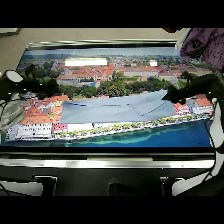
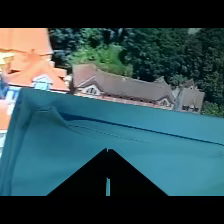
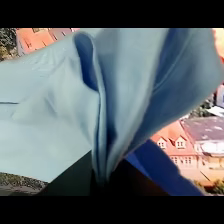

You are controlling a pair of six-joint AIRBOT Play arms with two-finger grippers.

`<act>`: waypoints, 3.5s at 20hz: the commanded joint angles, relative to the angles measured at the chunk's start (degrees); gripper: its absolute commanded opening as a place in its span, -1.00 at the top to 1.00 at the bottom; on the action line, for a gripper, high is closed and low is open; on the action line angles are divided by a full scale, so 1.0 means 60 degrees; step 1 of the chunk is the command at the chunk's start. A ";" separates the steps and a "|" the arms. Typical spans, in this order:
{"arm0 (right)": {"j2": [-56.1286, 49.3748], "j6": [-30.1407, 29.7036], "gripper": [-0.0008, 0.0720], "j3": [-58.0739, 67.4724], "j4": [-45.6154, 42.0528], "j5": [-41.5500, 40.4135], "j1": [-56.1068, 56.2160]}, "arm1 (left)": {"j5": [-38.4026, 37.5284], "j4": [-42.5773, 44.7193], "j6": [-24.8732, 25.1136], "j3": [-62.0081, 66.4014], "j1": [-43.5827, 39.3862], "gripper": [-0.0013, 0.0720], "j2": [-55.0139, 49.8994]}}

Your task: Fold the clothes and pants, and hang the long-sleeved shirts on hangers.

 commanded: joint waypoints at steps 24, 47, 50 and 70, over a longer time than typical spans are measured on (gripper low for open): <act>0.3785 0.2364 0.90 0.1639 -0.2619 -0.1749 0.0015 | 0.4619 -0.4481 -0.3096 0.5202 -0.8462 0.92 -0.6364; 0.1537 0.7402 0.90 0.1636 -0.2874 0.1566 0.6940 | -0.4091 0.2040 -0.1494 0.5191 -0.0026 0.92 0.0044; 0.1020 0.7898 0.90 0.1636 -0.2863 0.2142 0.7526 | -0.4153 0.2040 -0.1366 0.5187 0.0248 0.92 0.0058; 0.0637 0.6539 -0.37 0.2718 -0.1155 0.3672 0.6852 | -0.4135 0.2040 -0.1188 0.4743 0.0248 0.91 0.0025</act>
